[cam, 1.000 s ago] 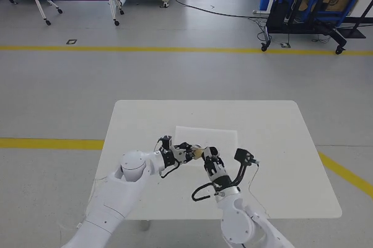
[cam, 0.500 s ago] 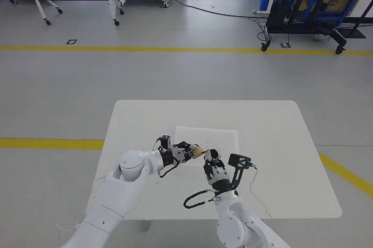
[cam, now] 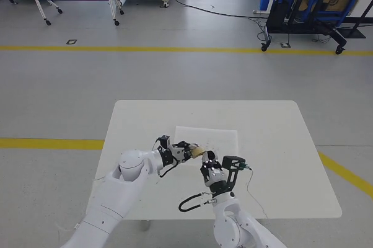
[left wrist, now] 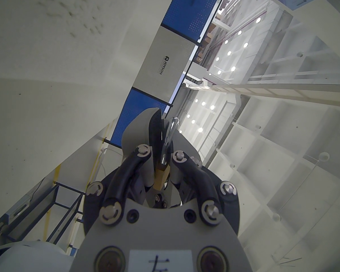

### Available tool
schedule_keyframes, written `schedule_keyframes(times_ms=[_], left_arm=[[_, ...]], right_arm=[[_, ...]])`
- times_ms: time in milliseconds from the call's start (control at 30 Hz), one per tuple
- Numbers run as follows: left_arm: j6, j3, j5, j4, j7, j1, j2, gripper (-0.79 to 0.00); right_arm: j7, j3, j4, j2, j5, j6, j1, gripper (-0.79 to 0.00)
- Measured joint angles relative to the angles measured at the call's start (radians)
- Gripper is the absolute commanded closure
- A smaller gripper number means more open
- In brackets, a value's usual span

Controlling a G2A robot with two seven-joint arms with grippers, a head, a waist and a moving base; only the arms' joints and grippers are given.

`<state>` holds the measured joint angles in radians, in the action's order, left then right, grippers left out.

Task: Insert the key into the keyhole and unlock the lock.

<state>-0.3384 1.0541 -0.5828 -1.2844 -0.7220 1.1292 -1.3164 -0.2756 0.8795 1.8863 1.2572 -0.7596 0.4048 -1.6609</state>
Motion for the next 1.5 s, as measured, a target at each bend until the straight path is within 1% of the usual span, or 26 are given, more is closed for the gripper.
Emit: schedule_keyframes(times_ms=[67, 233, 367, 700, 900, 1067, 1200, 1367, 1500], left_arm=[[-0.001, -0.001, -0.001, 0.001, 0.001, -0.001, 0.000, 0.000], [-0.011, -0.014, 0.007, 0.008, -0.008, -0.007, 0.000, 0.000], [-0.012, -0.026, 0.020, 0.010, -0.018, -0.011, 0.000, 0.000], [-0.012, -0.025, 0.012, 0.007, -0.017, -0.010, 0.003, 0.000], [-0.011, -0.022, 0.005, 0.006, -0.005, -0.008, 0.004, 0.000], [-0.008, -0.022, 0.001, 0.006, 0.001, -0.008, 0.004, 0.000], [-0.006, -0.021, -0.002, 0.004, 0.005, -0.007, 0.005, 0.000], [-0.003, -0.021, -0.001, -0.002, 0.006, -0.004, 0.006, 0.000], [0.010, -0.020, -0.001, -0.006, 0.003, -0.002, 0.007, 0.000]], right_arm=[[-0.003, 0.003, 0.000, 0.001, -0.006, -0.002, -0.004, 0.000], [-0.055, 0.025, 0.014, 0.008, 0.014, -0.013, -0.016, 0.000], [-0.061, 0.036, 0.011, 0.014, 0.016, -0.015, -0.014, 0.000], [-0.018, 0.013, -0.043, 0.027, -0.042, 0.004, 0.003, 0.000], [-0.008, 0.026, -0.026, 0.028, -0.068, -0.004, -0.023, 0.000], [0.025, 0.037, -0.010, 0.026, -0.082, -0.027, -0.045, 0.000], [0.062, 0.049, -0.001, 0.025, -0.062, -0.059, -0.059, 0.000], [0.120, 0.057, 0.000, 0.022, -0.076, -0.079, -0.068, 0.000], [0.118, 0.076, 0.021, 0.028, 0.007, -0.085, -0.082, 0.000]])
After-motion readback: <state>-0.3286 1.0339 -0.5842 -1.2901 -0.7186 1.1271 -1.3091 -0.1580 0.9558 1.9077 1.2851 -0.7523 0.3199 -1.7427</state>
